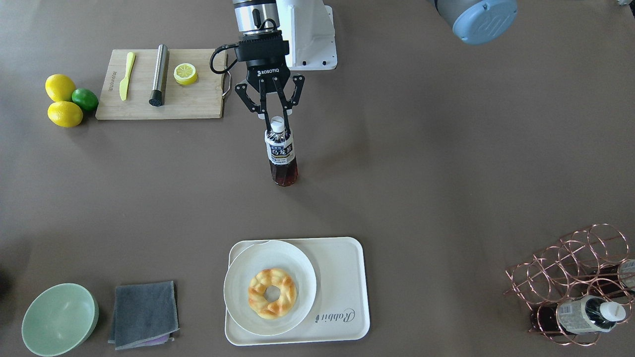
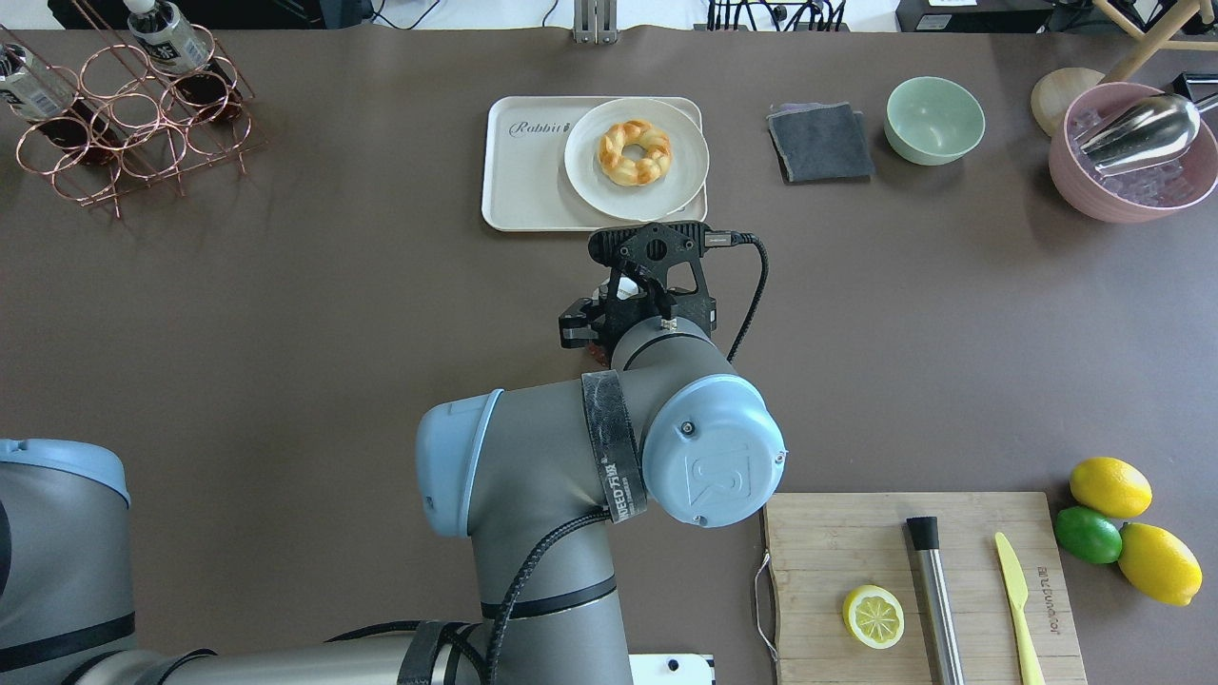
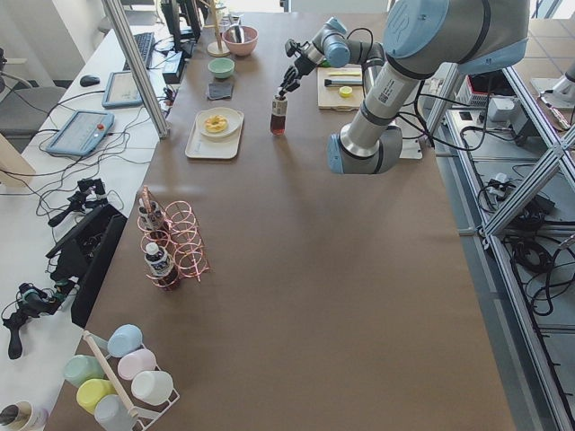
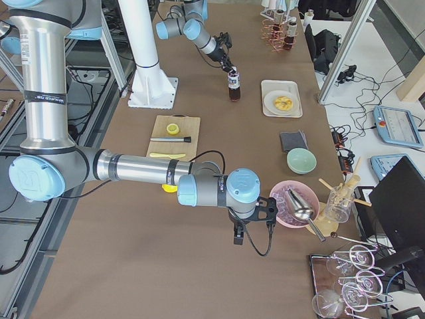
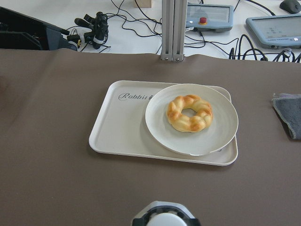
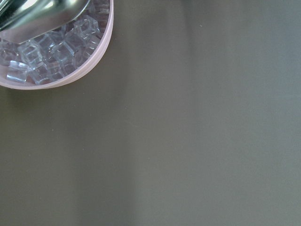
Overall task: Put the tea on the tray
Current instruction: 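Lower the tea bottle onto the table in front of the tray, then open the left gripper and withdraw it while the right arm reaches in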
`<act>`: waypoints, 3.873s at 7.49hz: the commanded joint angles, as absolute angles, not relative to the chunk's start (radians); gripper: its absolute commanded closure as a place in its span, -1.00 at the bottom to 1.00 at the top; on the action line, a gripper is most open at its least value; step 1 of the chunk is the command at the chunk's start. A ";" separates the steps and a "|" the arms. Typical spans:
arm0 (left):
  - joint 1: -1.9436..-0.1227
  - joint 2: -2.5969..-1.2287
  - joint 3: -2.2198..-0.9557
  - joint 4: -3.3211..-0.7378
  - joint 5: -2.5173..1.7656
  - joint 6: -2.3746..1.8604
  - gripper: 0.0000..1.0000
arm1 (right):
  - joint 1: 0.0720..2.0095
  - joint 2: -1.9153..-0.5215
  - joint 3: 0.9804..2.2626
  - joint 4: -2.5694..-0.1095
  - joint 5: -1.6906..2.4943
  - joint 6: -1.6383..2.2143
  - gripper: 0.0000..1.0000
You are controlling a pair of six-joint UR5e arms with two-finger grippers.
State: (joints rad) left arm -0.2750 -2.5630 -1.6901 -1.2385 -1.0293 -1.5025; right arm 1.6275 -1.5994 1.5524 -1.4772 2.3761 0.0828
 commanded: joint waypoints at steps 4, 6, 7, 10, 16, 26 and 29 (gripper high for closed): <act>-0.273 -2.546 -1.692 -1.239 -1.029 -1.500 1.00 | 1.628 -1.601 1.552 -1.477 2.378 0.084 -1.00; -0.273 -2.545 -1.692 -1.239 -1.029 -1.502 1.00 | 1.628 -1.601 1.551 -1.477 2.378 0.084 -1.00; -0.273 -2.545 -1.693 -1.239 -1.029 -1.502 0.84 | 1.628 -1.601 1.551 -1.477 2.384 0.084 -1.00; -0.273 -2.517 -1.689 -1.301 -1.028 -1.502 -0.94 | 1.628 -1.600 1.552 -1.479 2.384 0.086 -1.00; -0.279 -2.519 -1.756 -1.299 -1.038 -1.444 -0.94 | 1.628 -1.594 1.554 -1.477 2.391 0.083 -1.00; -0.780 -2.317 -1.994 -1.293 -1.592 -0.987 -0.94 | 1.433 -1.485 1.781 -1.456 2.463 0.462 -1.00; -1.064 -2.061 -2.104 -1.295 -1.822 -0.697 -0.94 | 1.223 -1.326 1.864 -1.456 2.456 0.824 -1.00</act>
State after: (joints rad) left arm -0.9042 -2.1976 -2.0546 -1.2939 -1.7012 -0.8666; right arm 1.3342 -1.4186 1.8222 -1.4557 2.4570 0.6311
